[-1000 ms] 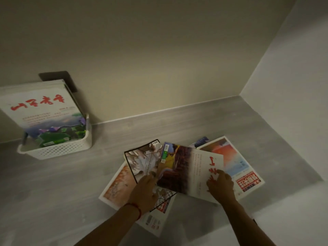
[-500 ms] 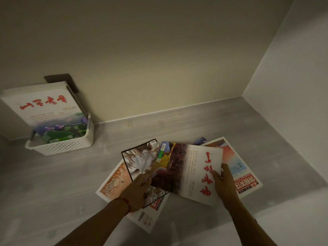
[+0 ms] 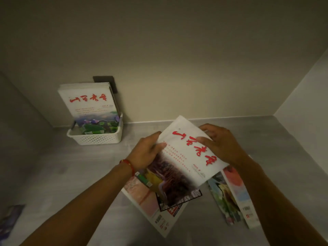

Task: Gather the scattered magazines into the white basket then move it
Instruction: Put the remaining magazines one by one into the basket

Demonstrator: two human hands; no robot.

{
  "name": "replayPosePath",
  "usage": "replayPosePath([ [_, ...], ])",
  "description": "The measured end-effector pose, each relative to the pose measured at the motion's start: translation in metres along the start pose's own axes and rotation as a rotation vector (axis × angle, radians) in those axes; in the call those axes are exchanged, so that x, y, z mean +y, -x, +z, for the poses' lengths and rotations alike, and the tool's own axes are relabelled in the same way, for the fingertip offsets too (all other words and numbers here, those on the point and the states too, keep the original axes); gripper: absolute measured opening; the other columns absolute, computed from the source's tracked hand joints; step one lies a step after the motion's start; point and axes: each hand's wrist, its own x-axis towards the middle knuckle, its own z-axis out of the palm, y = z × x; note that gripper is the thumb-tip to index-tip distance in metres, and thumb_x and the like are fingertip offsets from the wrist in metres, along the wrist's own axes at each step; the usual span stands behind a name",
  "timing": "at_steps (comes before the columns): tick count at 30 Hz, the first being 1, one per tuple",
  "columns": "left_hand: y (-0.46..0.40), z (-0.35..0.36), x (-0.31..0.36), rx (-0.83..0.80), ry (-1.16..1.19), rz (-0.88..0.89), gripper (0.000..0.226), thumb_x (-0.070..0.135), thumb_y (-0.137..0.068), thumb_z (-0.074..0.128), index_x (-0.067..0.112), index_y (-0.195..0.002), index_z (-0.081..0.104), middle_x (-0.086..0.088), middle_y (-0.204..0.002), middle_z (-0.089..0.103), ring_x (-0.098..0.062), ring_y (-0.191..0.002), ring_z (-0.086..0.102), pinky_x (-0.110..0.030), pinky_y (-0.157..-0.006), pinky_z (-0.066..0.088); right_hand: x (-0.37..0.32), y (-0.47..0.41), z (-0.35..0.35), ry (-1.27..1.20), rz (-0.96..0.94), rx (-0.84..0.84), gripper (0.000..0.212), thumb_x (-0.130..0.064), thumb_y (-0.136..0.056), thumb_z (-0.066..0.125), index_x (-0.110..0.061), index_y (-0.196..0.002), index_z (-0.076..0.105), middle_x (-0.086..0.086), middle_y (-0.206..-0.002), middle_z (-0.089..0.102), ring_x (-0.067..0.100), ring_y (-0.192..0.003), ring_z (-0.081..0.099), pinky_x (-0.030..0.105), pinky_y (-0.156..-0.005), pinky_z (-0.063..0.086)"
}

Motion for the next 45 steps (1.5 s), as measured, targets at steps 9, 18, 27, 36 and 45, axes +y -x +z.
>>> replayPosePath([
  [9, 0.048, -0.098, -0.053, 0.423, 0.474, -0.316, 0.032, 0.028, -0.098, 0.057, 0.02, -0.128, 0.057, -0.003, -0.122, 0.069, -0.024, -0.113, 0.066, -0.053, -0.092, 0.057, -0.031, -0.045, 0.11, -0.565, 0.338, -0.17, 0.061, -0.053, -0.088, 0.059, -0.027, -0.141, 0.045, -0.001, -0.133, 0.063, 0.017, -0.111, 0.066, 0.04, -0.09, 0.055],
  [18, 0.041, -0.223, -0.103, 0.538, 0.305, -0.23, 0.028, 0.031, -0.105, 0.039, 0.016, -0.128, 0.045, -0.006, -0.129, 0.058, -0.022, -0.117, 0.06, -0.042, -0.096, 0.055, -0.137, -0.157, 0.186, 0.035, -0.111, 0.156, 0.025, -0.032, -0.093, 0.064, -0.015, -0.074, 0.065, -0.01, -0.063, 0.067, 0.002, -0.055, 0.059, 0.02, -0.049, 0.043],
  [27, 0.001, -0.31, -0.187, 0.653, 0.113, -0.373, 0.026, 0.017, -0.098, 0.055, 0.009, -0.119, 0.067, -0.013, -0.114, 0.072, -0.03, -0.097, 0.07, -0.047, -0.087, 0.06, -0.184, -0.248, 0.252, 0.122, -0.056, 0.133, 0.036, -0.032, -0.1, 0.052, -0.003, -0.11, 0.07, 0.013, -0.105, 0.075, 0.026, -0.087, 0.072, 0.028, -0.077, 0.057],
  [36, -0.019, -0.3, -0.264, 0.646, 0.326, -0.544, 0.023, 0.014, -0.094, 0.058, 0.008, -0.112, 0.071, -0.017, -0.107, 0.074, -0.037, -0.101, 0.07, -0.055, -0.091, 0.057, -0.169, -0.278, 0.291, 0.102, 0.065, 0.032, 0.034, -0.032, -0.102, 0.048, -0.006, -0.118, 0.064, 0.014, -0.118, 0.07, 0.024, -0.098, 0.068, 0.014, -0.072, 0.047],
  [45, -0.025, -0.287, -0.295, 0.628, 0.425, -0.619, 0.022, 0.012, -0.092, 0.06, 0.016, -0.072, 0.068, -0.015, -0.083, 0.071, -0.027, -0.078, 0.064, -0.047, -0.083, 0.058, -0.147, -0.281, 0.319, 0.143, 0.143, 0.013, 0.035, -0.031, -0.103, 0.043, -0.006, -0.113, 0.065, 0.013, -0.113, 0.07, 0.022, -0.089, 0.066, 0.013, -0.062, 0.045],
])
